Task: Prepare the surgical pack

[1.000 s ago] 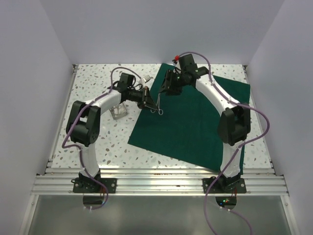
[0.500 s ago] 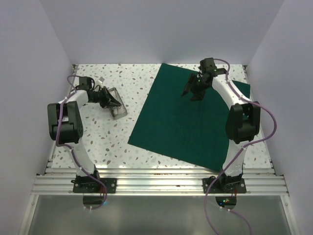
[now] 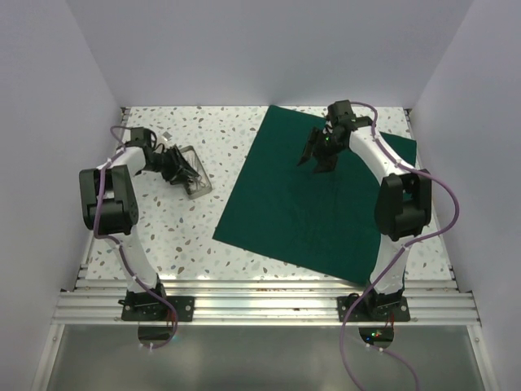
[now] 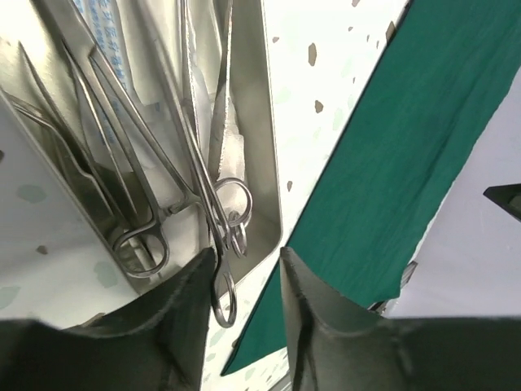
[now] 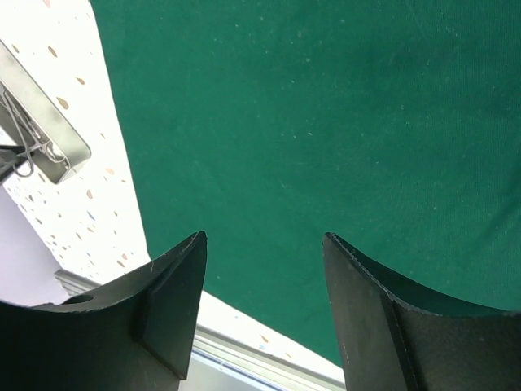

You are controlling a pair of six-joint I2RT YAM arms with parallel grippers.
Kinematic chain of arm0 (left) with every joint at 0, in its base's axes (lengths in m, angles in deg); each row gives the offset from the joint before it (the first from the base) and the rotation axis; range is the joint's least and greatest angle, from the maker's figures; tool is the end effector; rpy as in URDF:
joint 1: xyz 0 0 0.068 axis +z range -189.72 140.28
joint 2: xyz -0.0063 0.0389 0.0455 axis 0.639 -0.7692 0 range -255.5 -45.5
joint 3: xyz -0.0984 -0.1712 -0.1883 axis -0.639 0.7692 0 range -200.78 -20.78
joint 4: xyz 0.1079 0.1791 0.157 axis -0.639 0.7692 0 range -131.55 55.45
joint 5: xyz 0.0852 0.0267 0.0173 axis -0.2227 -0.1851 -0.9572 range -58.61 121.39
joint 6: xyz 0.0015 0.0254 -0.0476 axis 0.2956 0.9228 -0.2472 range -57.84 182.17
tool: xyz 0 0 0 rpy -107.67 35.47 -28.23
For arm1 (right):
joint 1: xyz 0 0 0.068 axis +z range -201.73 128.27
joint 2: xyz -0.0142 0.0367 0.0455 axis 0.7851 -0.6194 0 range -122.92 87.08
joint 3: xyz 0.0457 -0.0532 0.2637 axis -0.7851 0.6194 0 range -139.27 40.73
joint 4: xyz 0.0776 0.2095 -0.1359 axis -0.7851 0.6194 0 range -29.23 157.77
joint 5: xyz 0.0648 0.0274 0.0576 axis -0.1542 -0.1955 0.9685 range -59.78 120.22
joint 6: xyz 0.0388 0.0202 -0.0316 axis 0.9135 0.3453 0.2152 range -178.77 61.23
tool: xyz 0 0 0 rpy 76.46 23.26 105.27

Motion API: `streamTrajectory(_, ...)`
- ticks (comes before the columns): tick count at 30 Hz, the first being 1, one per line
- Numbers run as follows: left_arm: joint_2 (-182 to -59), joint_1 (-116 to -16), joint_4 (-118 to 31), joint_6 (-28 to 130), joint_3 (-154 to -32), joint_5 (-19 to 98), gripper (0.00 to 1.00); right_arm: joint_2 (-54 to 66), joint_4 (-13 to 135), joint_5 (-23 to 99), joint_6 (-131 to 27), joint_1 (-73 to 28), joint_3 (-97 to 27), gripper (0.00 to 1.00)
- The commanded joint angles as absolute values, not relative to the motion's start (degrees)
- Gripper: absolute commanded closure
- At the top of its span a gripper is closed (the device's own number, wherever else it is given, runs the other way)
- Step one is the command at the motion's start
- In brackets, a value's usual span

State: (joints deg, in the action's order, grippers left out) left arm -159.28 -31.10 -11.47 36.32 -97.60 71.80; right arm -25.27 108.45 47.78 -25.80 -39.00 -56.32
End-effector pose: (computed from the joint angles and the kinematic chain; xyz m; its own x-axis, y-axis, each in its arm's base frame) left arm 0.3968 0.0368 0.1626 -0.8785 -0.4690 -0.0909 -0.2746 0.6515 -0.7072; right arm 0.4089 0.1033 0.2546 -0.9161 0.3251 -0.2349 0.1846 0.8617 0.4727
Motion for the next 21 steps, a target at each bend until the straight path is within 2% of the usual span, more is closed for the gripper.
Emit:
streamTrajectory(1, -159.1, -30.2, -9.0, 38.7, -101.4, 70.2, 0.56, -22.7, 108.1, 49.4, -26.3, -39.1, -56.2, 0.37)
streamTrajectory(9, -155.1, -30.2, -5.5, 42.0, -104.8, 65.2, 0.49, -23.7, 108.2, 49.7, -26.3, -39.2, -56.7, 0.37)
streamTrajectory(21, -163.8, -29.6, 1.2, 42.0, -116.4, 51.4, 0.48, -25.2, 109.7, 50.1, -27.2, -39.2, -58.8, 0.36)
